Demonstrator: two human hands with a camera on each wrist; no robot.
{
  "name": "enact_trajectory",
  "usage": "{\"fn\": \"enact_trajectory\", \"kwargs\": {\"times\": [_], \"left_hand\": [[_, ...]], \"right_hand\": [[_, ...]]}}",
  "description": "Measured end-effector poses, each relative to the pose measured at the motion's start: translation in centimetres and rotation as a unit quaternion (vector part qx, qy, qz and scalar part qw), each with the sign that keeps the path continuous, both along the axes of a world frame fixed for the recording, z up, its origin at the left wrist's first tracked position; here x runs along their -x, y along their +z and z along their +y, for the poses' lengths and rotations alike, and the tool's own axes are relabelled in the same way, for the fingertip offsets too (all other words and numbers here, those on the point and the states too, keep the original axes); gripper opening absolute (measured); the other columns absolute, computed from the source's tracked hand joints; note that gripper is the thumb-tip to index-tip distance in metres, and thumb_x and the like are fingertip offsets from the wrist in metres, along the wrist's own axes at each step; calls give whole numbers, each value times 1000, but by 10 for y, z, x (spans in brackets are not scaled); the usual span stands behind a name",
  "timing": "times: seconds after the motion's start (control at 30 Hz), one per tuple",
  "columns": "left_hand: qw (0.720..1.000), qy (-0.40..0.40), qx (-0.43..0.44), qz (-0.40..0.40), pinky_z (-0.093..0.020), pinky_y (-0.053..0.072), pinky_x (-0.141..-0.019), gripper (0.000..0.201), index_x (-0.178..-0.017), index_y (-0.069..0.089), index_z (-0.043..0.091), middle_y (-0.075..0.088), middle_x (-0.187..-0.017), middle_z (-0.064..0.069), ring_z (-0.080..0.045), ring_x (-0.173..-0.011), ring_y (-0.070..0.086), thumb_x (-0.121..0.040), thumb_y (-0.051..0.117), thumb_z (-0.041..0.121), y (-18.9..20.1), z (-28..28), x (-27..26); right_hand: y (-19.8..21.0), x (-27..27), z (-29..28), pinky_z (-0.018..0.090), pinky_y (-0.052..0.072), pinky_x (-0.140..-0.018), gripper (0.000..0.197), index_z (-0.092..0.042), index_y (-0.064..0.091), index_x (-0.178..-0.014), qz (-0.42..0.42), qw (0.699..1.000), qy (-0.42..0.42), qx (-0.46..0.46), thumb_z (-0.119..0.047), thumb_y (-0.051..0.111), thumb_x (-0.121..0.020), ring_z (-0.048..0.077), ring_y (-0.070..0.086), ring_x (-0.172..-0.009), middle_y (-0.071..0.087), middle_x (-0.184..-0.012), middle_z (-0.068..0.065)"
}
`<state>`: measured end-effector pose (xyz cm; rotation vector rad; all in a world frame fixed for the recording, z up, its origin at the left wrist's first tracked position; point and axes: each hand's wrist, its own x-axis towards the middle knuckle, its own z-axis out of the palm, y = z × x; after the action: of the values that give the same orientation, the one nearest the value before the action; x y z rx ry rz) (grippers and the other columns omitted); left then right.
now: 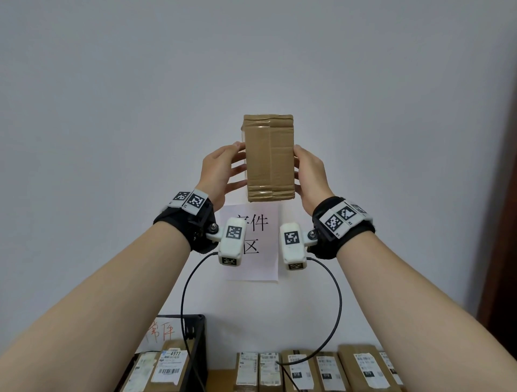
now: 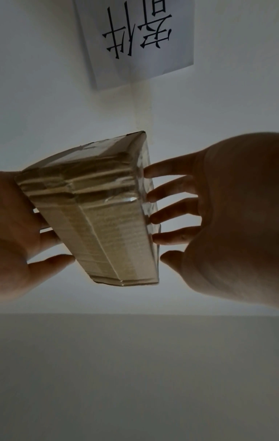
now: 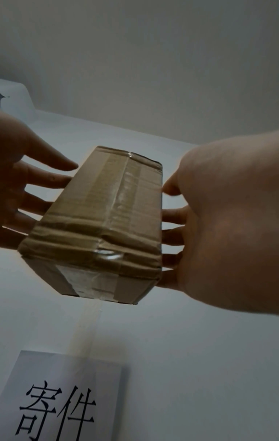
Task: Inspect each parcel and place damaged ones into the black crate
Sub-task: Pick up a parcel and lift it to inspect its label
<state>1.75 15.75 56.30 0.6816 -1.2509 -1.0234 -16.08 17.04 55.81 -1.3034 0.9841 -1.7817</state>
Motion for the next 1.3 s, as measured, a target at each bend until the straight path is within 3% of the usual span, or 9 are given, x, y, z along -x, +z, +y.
{"fn": "enact_trajectory", "kwargs": {"times": [0.13, 0.23, 0.33, 0.47, 0.53, 0.67, 0.8, 0.97, 1.3], "left_hand": [[1000, 2, 11, -6, -35, 63, -75, 20, -116, 74, 19, 74, -96, 2, -18, -83, 67, -98, 71, 25, -2, -1, 0], [1000, 5, 10, 1, -29, 56, -60, 25, -120, 70, 15, 73, -85, 2, -15, -65, 62, -96, 74, 19, -1, -1, 2], [1000, 5, 10, -8, -27, 54, -57, 22, -118, 71, 13, 72, -82, 3, -15, -61, 61, -97, 73, 20, 0, -1, 2], [1000, 5, 4, -10, -28, 53, -57, 23, -112, 70, 14, 68, -86, 1, -17, -67, 59, -100, 66, 34, 1, 0, 2], [1000, 9, -12, -20, -31, 56, -65, 32, -110, 70, 19, 67, -88, 2, -17, -73, 61, -101, 59, 48, 2, -1, 1], [998, 3, -43, -49, -45, 57, -95, 45, -102, 70, 22, 76, -104, 4, -15, -96, 72, -99, 52, 63, -1, -6, -2], [998, 23, -39, -39, -52, 53, -101, 32, -102, 68, 23, 76, -106, 11, -10, -105, 73, -96, 65, 54, -6, -6, -2], [1000, 15, -24, -6, -47, 59, -96, 19, -103, 67, 23, 76, -105, 10, -11, -104, 74, -97, 69, 41, -7, -9, -2], [999, 11, -39, 0, -42, 63, -86, 23, -109, 70, 21, 77, -112, 5, -14, -104, 75, -96, 70, 41, -8, -13, -2]], "right_hand": [[1, -1, -3, 42, 55, -98, 38, -19, 65, -123, 9, 1000, -20, -7, -48, 53, -102, 19, 68, -111, 72, -118, -2], [-1, 0, -5, 44, 55, -101, 31, -20, 61, -124, -2, 1000, -30, -9, -43, 55, -104, 20, 66, -114, 68, -121, -2], [-4, -1, -6, 48, 54, -103, 28, -22, 62, -121, -10, 1000, -26, -9, -43, 56, -103, 20, 66, -114, 68, -122, -1], [-6, -3, -11, 46, 53, -104, 49, -25, 67, -125, -20, 999, -28, -10, -59, 56, -91, 20, 67, -116, 71, -122, -4], [-5, -4, -6, 37, 53, -94, 48, -24, 70, -120, -30, 999, -15, 1, -60, 49, -97, 18, 69, -107, 74, -112, -7], [-2, -3, 0, 37, 56, -83, 41, -18, 72, -111, -33, 999, -4, 12, -49, 46, -105, 16, 66, -83, 70, -95, -3], [-6, -3, 1, 27, 58, -78, 25, -25, 78, -111, -3, 999, 4, 39, -18, 57, -98, 7, 69, -79, 78, -95, -8], [-11, -3, -4, 39, 59, -90, 42, -23, 71, -129, -9, 998, 0, 55, -7, 59, -92, 15, 70, -93, 77, -114, 8], [-9, -5, -11, 44, 59, -93, 42, -20, 70, -130, -4, 999, -4, 51, -8, 60, -92, 17, 72, -93, 76, -115, 9]]}}
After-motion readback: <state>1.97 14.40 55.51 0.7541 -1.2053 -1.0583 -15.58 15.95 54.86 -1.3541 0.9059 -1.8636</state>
